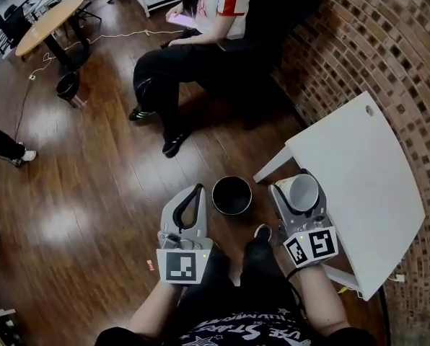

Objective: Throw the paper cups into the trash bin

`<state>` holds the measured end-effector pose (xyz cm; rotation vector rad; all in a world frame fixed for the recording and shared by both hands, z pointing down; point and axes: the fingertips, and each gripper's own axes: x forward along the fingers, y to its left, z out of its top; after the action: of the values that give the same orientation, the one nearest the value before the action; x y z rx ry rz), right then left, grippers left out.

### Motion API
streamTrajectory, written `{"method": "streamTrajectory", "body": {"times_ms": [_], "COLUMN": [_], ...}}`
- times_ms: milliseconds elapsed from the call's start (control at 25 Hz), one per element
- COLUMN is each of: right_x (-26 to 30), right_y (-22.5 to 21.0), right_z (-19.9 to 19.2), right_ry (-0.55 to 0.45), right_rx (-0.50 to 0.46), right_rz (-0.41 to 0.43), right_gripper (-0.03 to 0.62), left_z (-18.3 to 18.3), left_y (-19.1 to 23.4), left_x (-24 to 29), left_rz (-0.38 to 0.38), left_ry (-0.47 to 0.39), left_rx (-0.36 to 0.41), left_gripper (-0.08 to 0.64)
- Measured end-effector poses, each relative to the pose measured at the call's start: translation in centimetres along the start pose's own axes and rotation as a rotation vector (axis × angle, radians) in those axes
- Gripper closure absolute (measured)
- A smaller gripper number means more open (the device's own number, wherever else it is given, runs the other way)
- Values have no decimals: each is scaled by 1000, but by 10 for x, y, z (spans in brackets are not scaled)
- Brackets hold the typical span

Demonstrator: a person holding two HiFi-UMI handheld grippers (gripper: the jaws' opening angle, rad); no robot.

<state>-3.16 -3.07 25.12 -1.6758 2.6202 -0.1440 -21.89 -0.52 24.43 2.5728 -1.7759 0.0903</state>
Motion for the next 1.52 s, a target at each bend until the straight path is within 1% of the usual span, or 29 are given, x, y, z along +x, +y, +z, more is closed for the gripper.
{"method": "streamTrajectory", "body": {"times_ms": [160, 320, 400, 480, 560, 680, 800, 920, 1040, 1240, 1400, 1520], "right_x": [17, 39, 52, 63, 73, 89, 97, 102, 104, 96, 91, 89], "right_y": [15, 24, 24, 20, 17, 18, 21, 18, 10, 8, 2, 4], "right_z": [-13, -35, -47, -64, -85, -120, -165, -213, -263, -351, -402, -435], "right_ry": [27, 41, 35, 37, 50, 74, 119, 166, 211, 297, 346, 403], "right_rx": [-16, -42, -32, -22, -13, -7, -52, -82, -89, -37, -19, 3], "right_rz": [40, 99, 126, 146, 163, 215, 268, 296, 298, 284, 256, 250], "right_gripper": [238, 238, 238, 238, 238, 238, 238, 238, 238, 238, 238, 238], "left_z": [-23, -42, -51, -66, -83, -109, -143, -183, -231, -311, -358, -388], "left_y": [23, 42, 50, 50, 49, 51, 49, 45, 39, 24, 10, 3], "left_x": [-4, -4, 3, 12, 21, 34, 46, 58, 67, 73, 79, 85], "left_rz": [55, 132, 166, 181, 176, 177, 172, 142, 112, 78, 67, 55], "left_ry": [14, 19, 9, 19, 42, 57, 79, 105, 151, 255, 303, 333], "left_rx": [-22, -75, -64, -58, -50, -33, -30, -20, -22, -36, -61, -68], "left_gripper": [555, 554, 554, 555, 554, 555, 555, 555, 555, 555, 555, 555]}}
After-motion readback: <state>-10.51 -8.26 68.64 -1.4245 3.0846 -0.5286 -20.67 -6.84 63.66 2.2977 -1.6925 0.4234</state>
